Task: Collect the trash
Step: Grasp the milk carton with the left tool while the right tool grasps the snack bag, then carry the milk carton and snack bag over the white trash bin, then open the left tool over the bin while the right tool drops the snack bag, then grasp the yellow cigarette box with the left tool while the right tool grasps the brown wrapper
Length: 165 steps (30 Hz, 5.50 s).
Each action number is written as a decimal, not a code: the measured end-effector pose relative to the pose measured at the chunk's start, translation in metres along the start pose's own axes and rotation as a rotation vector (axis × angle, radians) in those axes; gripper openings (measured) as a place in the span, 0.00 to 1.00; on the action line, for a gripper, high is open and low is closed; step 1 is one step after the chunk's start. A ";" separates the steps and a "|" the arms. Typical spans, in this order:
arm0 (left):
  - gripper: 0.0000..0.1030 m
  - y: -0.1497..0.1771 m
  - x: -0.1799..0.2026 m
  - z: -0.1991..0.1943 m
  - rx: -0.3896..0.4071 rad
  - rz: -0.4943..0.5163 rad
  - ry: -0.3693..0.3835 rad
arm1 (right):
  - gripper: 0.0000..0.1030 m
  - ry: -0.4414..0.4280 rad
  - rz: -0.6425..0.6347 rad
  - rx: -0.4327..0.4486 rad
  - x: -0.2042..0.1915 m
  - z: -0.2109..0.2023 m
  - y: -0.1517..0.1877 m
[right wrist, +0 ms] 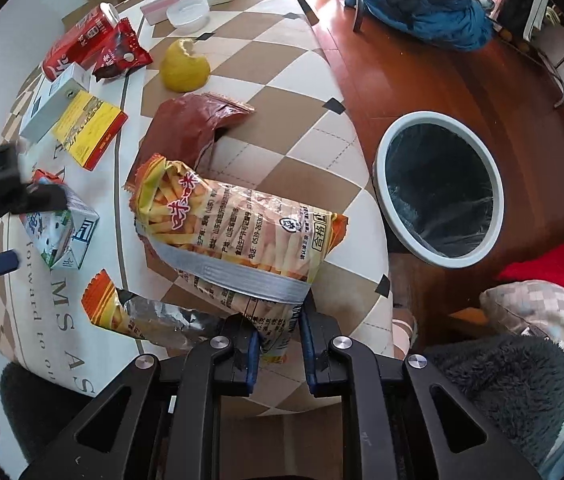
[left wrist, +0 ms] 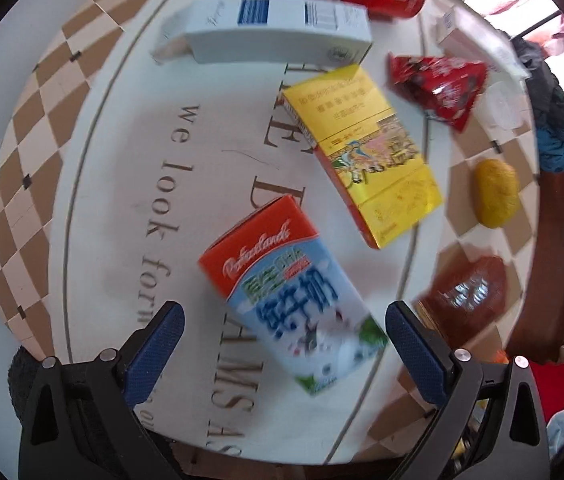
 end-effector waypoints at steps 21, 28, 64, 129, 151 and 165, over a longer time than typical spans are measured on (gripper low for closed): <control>0.52 0.051 -0.027 -0.114 0.371 0.333 -0.156 | 0.16 -0.062 -0.024 0.078 0.006 -0.017 -0.004; 0.51 0.068 -0.031 -0.147 0.494 0.369 -0.134 | 0.16 -0.101 -0.035 0.146 0.015 -0.052 -0.007; 0.52 0.067 0.385 0.035 -0.034 0.665 0.320 | 0.16 -0.008 0.352 -0.114 0.360 0.092 -0.062; 0.92 0.059 0.368 0.077 0.028 0.639 0.131 | 0.90 -0.104 0.223 -0.199 0.322 0.146 -0.070; 0.92 0.030 0.302 -0.043 0.274 0.562 0.146 | 0.99 -0.010 0.201 0.087 0.302 0.013 -0.120; 0.92 -0.046 0.029 -0.088 0.387 0.234 -0.162 | 0.99 -0.256 0.166 0.019 0.044 -0.013 -0.097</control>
Point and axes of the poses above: each gripper's, at about its wrist camera, not at the fingertips, and z roughly the way its jaws point, x to its right, y to its underside, the point moved 6 cm from there along z, roughly the way its jaws point, and after that the axes turned 12 degrees about x, right-handed, at the moved point
